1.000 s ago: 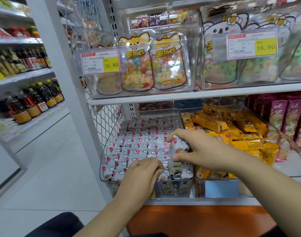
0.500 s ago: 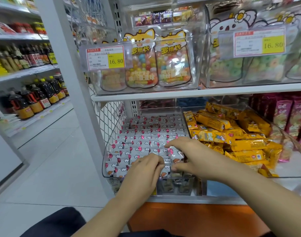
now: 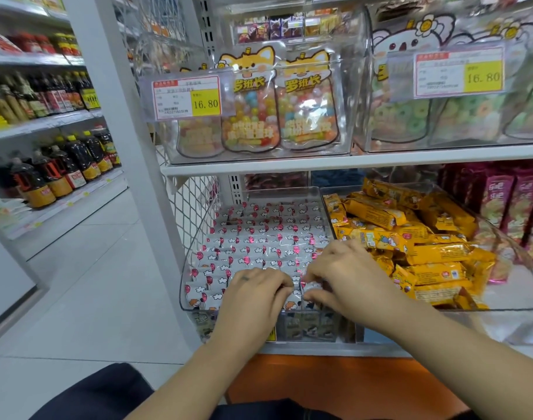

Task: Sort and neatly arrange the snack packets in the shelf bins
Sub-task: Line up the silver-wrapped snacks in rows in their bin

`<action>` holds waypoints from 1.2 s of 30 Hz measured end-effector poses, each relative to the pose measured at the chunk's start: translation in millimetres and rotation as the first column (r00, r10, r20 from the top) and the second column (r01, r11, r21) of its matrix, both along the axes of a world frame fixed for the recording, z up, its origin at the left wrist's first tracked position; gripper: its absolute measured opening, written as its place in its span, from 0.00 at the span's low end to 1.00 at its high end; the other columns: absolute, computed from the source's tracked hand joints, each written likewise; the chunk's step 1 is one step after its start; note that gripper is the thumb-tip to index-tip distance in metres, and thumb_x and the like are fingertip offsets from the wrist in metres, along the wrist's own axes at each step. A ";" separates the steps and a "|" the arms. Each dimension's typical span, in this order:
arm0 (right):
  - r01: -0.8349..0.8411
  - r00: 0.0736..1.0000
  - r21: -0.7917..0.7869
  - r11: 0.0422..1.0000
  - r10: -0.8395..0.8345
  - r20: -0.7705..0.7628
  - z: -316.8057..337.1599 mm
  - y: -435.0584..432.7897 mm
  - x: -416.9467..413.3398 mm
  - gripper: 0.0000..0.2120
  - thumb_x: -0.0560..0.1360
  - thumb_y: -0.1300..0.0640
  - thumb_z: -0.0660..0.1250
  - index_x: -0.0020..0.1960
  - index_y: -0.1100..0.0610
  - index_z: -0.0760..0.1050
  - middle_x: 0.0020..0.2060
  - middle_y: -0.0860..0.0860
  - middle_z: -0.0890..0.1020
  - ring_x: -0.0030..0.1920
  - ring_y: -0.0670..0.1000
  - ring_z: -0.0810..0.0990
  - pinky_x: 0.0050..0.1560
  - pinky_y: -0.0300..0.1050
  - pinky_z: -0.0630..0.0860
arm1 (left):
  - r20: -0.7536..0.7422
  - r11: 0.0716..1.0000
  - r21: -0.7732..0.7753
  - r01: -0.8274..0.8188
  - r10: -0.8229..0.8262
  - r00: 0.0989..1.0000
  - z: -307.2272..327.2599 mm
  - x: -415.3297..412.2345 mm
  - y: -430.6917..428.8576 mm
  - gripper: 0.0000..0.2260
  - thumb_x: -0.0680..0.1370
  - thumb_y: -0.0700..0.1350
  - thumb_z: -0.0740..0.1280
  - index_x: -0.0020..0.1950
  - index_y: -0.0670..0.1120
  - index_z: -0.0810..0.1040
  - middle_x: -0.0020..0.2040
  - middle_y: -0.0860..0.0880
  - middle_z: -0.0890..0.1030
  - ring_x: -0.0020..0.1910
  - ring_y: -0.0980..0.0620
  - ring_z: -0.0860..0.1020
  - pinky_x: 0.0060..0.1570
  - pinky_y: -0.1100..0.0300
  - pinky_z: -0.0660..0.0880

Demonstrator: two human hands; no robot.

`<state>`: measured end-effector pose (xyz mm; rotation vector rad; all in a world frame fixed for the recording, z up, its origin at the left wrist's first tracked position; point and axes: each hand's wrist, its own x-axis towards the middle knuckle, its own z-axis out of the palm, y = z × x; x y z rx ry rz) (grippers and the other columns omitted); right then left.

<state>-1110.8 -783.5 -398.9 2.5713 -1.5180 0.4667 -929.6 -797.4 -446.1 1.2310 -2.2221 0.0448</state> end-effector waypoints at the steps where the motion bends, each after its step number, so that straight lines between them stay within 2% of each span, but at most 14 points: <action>1: -0.008 0.998 -0.024 1.000 0.007 -0.063 -5.7 -0.3 0.6 0.12 0.70 0.41 0.69 0.47 0.48 0.81 0.43 0.43 0.82 0.53 0.50 0.74 0.59 0.47 0.58 | 0.008 1.000 0.000 -0.005 0.005 1.000 1.5 -1.1 0.2 0.03 0.77 0.49 0.65 0.45 0.52 0.77 0.40 0.58 0.79 0.42 0.56 0.75 0.50 0.60 0.66; 3: 0.004 0.989 -0.042 0.999 -0.011 -0.150 -15.5 1.1 -0.4 0.09 0.66 0.41 0.73 0.40 0.46 0.82 0.37 0.42 0.82 0.47 0.50 0.78 0.61 0.50 0.62 | 0.015 1.000 0.023 -0.015 0.014 1.000 4.9 -3.6 0.5 0.04 0.78 0.50 0.64 0.46 0.52 0.77 0.42 0.58 0.78 0.45 0.57 0.74 0.51 0.62 0.64; 5: -0.021 0.989 -0.082 0.996 0.009 -0.147 -17.7 2.7 -6.2 0.08 0.67 0.41 0.72 0.42 0.44 0.82 0.39 0.40 0.82 0.47 0.49 0.78 0.63 0.54 0.66 | 0.016 0.999 0.047 -0.016 0.015 1.000 5.3 -2.6 0.5 0.05 0.79 0.51 0.62 0.49 0.53 0.77 0.45 0.59 0.78 0.49 0.57 0.72 0.54 0.62 0.63; 8: 0.006 0.994 -0.127 0.992 -0.020 -0.106 -4.8 11.6 -18.5 0.09 0.68 0.42 0.70 0.45 0.43 0.82 0.41 0.37 0.82 0.50 0.48 0.78 0.65 0.55 0.63 | 0.000 0.999 0.029 0.019 -0.019 1.000 3.3 3.2 3.6 0.08 0.79 0.52 0.61 0.54 0.54 0.78 0.51 0.59 0.78 0.52 0.58 0.73 0.55 0.62 0.64; 11: 0.019 0.988 -0.139 0.990 -0.039 -0.146 -1.3 18.7 -26.0 0.05 0.67 0.45 0.73 0.41 0.44 0.83 0.36 0.37 0.82 0.54 0.50 0.78 0.67 0.57 0.60 | 0.045 0.993 -0.028 0.114 -0.113 0.993 2.1 3.1 5.3 0.12 0.78 0.53 0.58 0.57 0.56 0.78 0.54 0.61 0.79 0.54 0.61 0.72 0.57 0.63 0.63; 13: -0.003 0.984 -0.127 0.992 -0.020 -0.178 -6.5 20.7 -25.9 0.04 0.66 0.47 0.75 0.40 0.44 0.83 0.36 0.38 0.82 0.56 0.52 0.78 0.69 0.59 0.57 | 0.094 0.987 -0.053 0.152 -0.147 0.985 2.6 -2.6 3.2 0.14 0.77 0.53 0.58 0.56 0.56 0.80 0.54 0.61 0.80 0.54 0.61 0.73 0.59 0.61 0.66; 17: -0.022 0.985 -0.118 0.993 0.002 -0.170 -14.7 18.9 -27.3 0.04 0.66 0.49 0.75 0.41 0.45 0.83 0.35 0.38 0.82 0.56 0.53 0.79 0.68 0.60 0.59 | 0.102 0.988 -0.001 0.153 -0.152 0.983 -0.9 -8.8 -3.4 0.14 0.74 0.55 0.59 0.49 0.56 0.83 0.46 0.62 0.83 0.52 0.57 0.77 0.51 0.55 0.74; 20: -0.030 0.979 -0.138 0.990 0.001 -0.205 -20.5 16.6 -30.3 0.05 0.68 0.52 0.75 0.43 0.45 0.83 0.36 0.39 0.82 0.57 0.52 0.77 0.72 0.59 0.54 | 0.085 0.981 0.036 0.193 -0.195 0.977 -3.4 -5.1 -9.6 0.12 0.74 0.55 0.60 0.49 0.57 0.83 0.46 0.62 0.83 0.54 0.58 0.75 0.53 0.53 0.73; 23: -0.032 0.970 -0.165 0.986 -0.009 -0.243 -22.7 16.6 -29.5 0.05 0.69 0.52 0.73 0.44 0.45 0.83 0.38 0.40 0.83 0.58 0.54 0.77 0.71 0.61 0.50 | 0.111 0.972 0.056 0.230 -0.235 0.966 -1.2 -1.7 -12.6 0.13 0.76 0.55 0.59 0.51 0.57 0.82 0.48 0.62 0.82 0.56 0.59 0.72 0.55 0.55 0.69; 25: -0.010 0.974 -0.193 0.981 -0.034 -0.224 -21.0 18.4 -27.2 0.07 0.73 0.49 0.66 0.46 0.46 0.83 0.43 0.42 0.83 0.58 0.54 0.78 0.70 0.61 0.52 | 0.162 0.968 0.091 0.234 -0.246 0.956 1.5 0.8 -8.4 0.15 0.78 0.56 0.56 0.58 0.57 0.79 0.54 0.62 0.80 0.59 0.59 0.70 0.59 0.56 0.66; 27: 0.049 0.973 -0.199 0.979 -0.092 -0.214 -16.9 19.1 -20.0 0.18 0.75 0.45 0.55 0.51 0.50 0.82 0.49 0.46 0.83 0.60 0.55 0.77 0.69 0.61 0.55 | 0.216 0.981 0.065 0.184 -0.194 0.957 3.2 8.1 -0.8 0.17 0.79 0.57 0.53 0.64 0.59 0.74 0.60 0.61 0.77 0.62 0.59 0.69 0.65 0.55 0.62; 31: 0.146 0.920 -0.169 0.975 -0.196 -0.340 -20.1 7.4 -3.8 0.33 0.75 0.37 0.48 0.59 0.59 0.79 0.53 0.58 0.82 0.61 0.60 0.76 0.67 0.63 0.55 | 0.253 0.996 0.030 -0.082 0.072 0.965 4.9 35.7 6.0 0.19 0.81 0.59 0.47 0.67 0.59 0.69 0.65 0.56 0.74 0.66 0.53 0.68 0.69 0.43 0.57; 34: 0.210 0.867 -0.105 0.972 -0.235 -0.439 -19.2 0.1 9.3 0.42 0.76 0.35 0.32 0.68 0.61 0.70 0.58 0.65 0.78 0.67 0.65 0.69 0.71 0.63 0.45 | 0.363 0.960 0.162 -0.229 0.158 0.918 7.8 50.7 4.2 0.29 0.78 0.65 0.36 0.71 0.61 0.64 0.71 0.52 0.69 0.71 0.46 0.65 0.67 0.35 0.58; 36: 0.241 0.811 -0.077 0.967 -0.244 -0.532 -19.4 -1.8 16.6 0.44 0.74 0.35 0.27 0.75 0.60 0.56 0.65 0.65 0.72 0.72 0.63 0.60 0.71 0.62 0.35 | 0.393 0.946 0.190 -0.262 0.171 0.903 3.8 52.7 1.2 0.37 0.69 0.68 0.23 0.74 0.65 0.50 0.77 0.54 0.55 0.76 0.47 0.52 0.71 0.39 0.46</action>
